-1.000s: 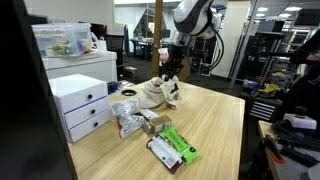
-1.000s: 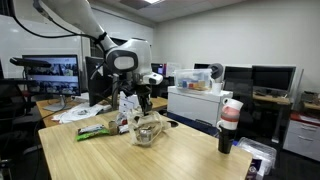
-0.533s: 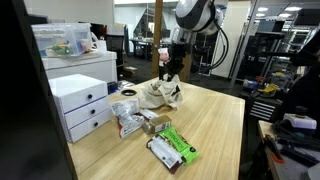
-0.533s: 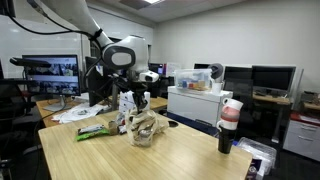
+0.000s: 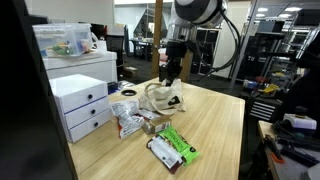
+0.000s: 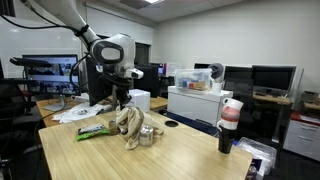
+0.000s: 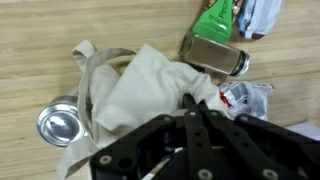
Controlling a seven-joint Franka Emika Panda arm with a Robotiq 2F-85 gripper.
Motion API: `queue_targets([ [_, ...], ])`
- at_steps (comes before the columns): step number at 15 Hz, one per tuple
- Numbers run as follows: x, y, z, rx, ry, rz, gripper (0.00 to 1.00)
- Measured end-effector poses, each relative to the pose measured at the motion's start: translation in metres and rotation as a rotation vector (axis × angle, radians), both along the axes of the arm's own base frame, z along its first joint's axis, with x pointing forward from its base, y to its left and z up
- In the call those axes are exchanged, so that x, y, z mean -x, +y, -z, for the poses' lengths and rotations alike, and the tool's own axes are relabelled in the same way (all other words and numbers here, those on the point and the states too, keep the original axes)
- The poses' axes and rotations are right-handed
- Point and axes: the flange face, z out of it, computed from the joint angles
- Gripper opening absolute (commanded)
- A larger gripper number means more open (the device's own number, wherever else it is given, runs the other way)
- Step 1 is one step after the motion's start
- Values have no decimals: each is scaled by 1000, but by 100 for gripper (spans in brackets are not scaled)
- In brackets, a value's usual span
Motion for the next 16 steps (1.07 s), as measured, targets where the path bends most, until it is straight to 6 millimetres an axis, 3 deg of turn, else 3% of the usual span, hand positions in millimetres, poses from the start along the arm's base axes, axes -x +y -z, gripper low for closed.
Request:
queue_targets([
  [5,7,37,5,29,64,-120,1],
  [16,27,72,35,224,154,-386,1],
])
